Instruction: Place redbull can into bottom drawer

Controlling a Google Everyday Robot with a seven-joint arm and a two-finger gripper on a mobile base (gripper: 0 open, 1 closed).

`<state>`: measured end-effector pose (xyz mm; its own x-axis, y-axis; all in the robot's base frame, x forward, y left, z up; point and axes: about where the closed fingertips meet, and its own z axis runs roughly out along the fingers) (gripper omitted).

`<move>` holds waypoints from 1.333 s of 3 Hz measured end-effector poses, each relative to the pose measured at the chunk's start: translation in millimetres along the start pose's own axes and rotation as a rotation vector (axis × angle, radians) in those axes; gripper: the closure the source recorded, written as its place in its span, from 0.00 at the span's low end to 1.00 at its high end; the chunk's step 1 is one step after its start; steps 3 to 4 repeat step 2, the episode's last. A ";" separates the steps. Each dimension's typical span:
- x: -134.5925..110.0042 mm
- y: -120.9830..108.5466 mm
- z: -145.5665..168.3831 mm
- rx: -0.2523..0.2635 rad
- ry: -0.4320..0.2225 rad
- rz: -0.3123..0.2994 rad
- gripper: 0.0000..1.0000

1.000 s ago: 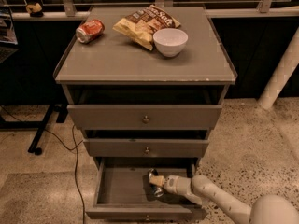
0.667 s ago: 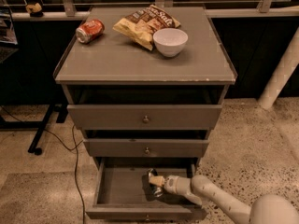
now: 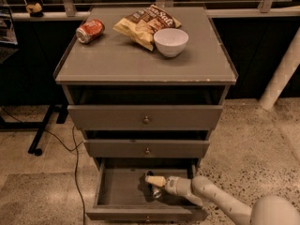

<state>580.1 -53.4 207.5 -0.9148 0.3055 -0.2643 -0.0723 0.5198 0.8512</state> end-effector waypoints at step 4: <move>0.0 0.0 0.0 0.000 0.000 0.000 0.00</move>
Offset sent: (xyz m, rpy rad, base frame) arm 0.0000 0.0000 0.0000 0.0000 0.0000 0.0000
